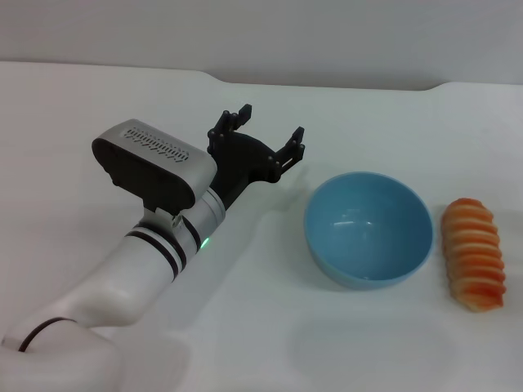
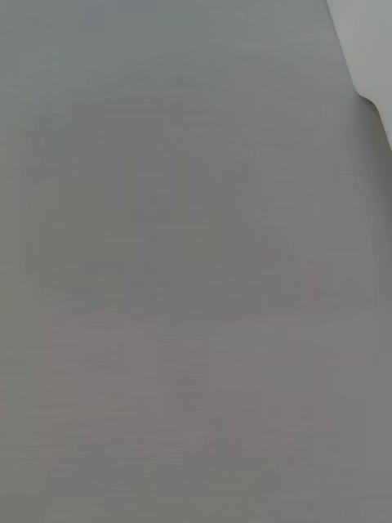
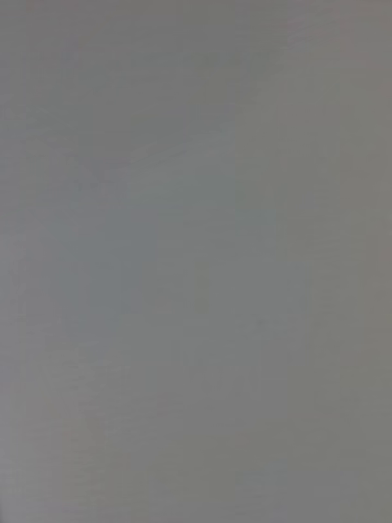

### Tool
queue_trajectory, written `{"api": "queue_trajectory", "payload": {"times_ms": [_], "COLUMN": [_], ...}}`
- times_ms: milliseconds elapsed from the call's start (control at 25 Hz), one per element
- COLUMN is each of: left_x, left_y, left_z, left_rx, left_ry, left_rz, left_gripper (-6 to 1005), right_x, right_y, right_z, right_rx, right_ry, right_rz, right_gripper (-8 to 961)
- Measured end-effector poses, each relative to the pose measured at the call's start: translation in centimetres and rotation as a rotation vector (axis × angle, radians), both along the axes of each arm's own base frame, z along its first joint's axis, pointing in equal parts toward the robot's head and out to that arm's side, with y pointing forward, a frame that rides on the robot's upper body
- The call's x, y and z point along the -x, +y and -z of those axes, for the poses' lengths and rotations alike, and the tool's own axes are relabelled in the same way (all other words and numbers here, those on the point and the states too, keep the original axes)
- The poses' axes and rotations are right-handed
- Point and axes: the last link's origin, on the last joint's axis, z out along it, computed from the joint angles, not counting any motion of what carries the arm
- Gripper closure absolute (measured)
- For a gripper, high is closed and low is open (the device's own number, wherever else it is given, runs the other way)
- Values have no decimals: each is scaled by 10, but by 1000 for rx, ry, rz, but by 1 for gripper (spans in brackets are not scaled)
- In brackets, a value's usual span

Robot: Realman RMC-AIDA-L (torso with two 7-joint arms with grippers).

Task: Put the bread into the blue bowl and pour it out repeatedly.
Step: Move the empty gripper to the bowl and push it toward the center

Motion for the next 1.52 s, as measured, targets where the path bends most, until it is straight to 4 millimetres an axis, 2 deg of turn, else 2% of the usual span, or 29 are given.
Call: {"api": "queue_trajectory", "payload": {"times_ms": [440,680,920,960,1120,1240,1400,1520], "left_x": [2,-10,-29,-39,-52,-63,-74,-76], "left_y": [-1,0,23,34,45,58,72,73], "left_z": [0,-3,-8,-10,-10,-21,-47,-54], "left_rx": [1,-7,90,148,255,354,475,504], "left_ry": [3,-77,-137,-123,-84,-45,1,7], "left_rz": [-6,-34,-143,-161,-184,-219,-245,-247], "left_gripper": [152,152,151,151,151,152,152,152], "right_x": [-2,-2,-4,-4,-4,-4,-4,-4], "right_y": [1,0,-2,-2,-2,-2,-2,-2], "right_z": [2,2,3,3,3,3,3,2], "right_rx": [15,13,15,15,15,15,15,15], "right_ry": [2,2,4,4,5,5,4,4], "right_rz": [17,15,23,23,24,25,24,24], "right_gripper": [264,263,264,264,263,264,264,264]}}
